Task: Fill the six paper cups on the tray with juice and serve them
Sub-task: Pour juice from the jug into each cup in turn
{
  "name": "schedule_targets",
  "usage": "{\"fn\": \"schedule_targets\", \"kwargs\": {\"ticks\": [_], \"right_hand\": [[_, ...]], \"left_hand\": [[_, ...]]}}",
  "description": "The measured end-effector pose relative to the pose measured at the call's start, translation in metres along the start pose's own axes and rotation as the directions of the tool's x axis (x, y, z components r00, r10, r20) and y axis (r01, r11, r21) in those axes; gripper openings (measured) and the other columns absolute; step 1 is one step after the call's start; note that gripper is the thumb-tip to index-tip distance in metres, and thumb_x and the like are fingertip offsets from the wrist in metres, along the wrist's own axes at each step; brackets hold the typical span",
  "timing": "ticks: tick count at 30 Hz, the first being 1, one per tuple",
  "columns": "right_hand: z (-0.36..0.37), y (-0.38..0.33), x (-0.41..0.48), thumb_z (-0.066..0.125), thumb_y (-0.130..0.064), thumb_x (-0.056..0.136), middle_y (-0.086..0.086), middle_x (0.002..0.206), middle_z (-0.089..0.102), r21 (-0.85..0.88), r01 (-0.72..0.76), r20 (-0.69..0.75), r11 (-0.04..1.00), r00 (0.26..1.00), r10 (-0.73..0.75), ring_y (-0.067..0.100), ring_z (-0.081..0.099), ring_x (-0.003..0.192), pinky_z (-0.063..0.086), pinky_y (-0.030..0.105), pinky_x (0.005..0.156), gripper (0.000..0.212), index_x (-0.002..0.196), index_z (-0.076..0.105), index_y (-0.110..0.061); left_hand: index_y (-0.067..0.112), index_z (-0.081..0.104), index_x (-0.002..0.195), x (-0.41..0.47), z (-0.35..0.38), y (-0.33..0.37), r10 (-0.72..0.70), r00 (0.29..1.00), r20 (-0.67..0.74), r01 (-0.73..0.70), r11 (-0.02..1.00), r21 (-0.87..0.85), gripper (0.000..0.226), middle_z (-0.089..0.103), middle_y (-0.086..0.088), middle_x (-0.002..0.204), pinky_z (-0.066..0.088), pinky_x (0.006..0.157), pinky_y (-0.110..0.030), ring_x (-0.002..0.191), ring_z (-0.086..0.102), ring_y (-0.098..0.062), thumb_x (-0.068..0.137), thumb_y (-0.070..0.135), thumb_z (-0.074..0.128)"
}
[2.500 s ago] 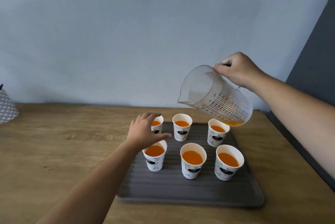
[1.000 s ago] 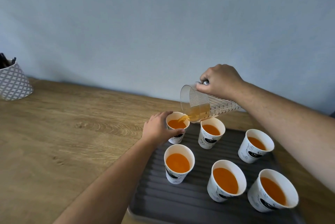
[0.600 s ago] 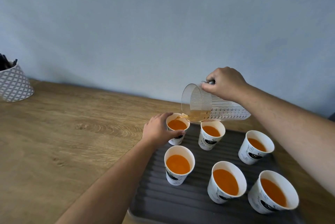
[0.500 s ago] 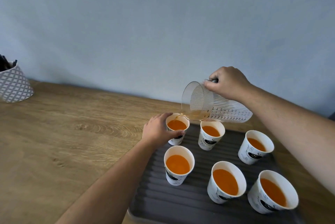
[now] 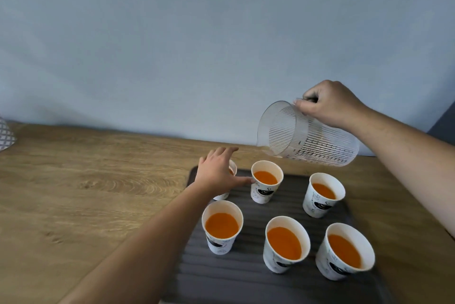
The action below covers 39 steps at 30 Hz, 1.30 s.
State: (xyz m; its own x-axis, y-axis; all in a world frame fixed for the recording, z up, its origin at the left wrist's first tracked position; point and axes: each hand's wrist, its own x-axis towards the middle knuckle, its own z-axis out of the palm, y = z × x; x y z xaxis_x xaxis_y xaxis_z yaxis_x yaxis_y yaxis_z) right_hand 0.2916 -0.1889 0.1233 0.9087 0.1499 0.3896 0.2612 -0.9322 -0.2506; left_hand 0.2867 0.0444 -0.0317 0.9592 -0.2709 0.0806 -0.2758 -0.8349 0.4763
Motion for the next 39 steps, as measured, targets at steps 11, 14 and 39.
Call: {"fn": "schedule_targets", "kwargs": {"ticks": [11,14,39], "right_hand": [[0.012,0.01,-0.025,0.057,-0.034,0.082,0.003,0.044,0.031,-0.299,0.076,0.074,0.951,0.996,-0.056,0.018,0.029,0.046,0.022,0.028,0.048,0.05,0.046,0.03,-0.011],[0.018,0.009,-0.026,0.055,-0.035,0.085,0.001,0.045,0.035,-0.343,0.123,0.097,0.931,0.991,-0.096,0.019,0.033,0.048,0.023,0.027,0.048,0.05,0.045,0.033,-0.012],[0.026,-0.002,-0.024,0.052,-0.038,0.087,-0.009,0.048,0.036,-0.405,0.207,0.143,0.891,0.976,-0.162,0.023,0.045,0.061,0.03,0.027,0.056,0.04,0.052,0.042,-0.022]], "left_hand": [[0.032,0.036,0.141,0.009,0.02,0.032,0.08,0.986,0.145,-0.095,0.991,0.099,0.082,0.04,0.006,0.15,0.017,0.115,-0.049,0.141,0.029,-0.019,0.073,0.067,0.063],[0.032,0.037,0.141,0.008,0.022,0.032,0.082,0.989,0.125,-0.096,0.99,0.106,0.079,0.042,0.006,0.149,0.014,0.116,-0.048,0.141,0.03,-0.019,0.074,0.067,0.062],[0.034,0.04,0.139,0.008,0.021,0.034,0.043,0.99,0.132,-0.057,0.993,0.105,0.076,0.041,0.004,0.149,0.008,0.118,-0.051,0.143,0.027,-0.021,0.074,0.07,0.058]]}}
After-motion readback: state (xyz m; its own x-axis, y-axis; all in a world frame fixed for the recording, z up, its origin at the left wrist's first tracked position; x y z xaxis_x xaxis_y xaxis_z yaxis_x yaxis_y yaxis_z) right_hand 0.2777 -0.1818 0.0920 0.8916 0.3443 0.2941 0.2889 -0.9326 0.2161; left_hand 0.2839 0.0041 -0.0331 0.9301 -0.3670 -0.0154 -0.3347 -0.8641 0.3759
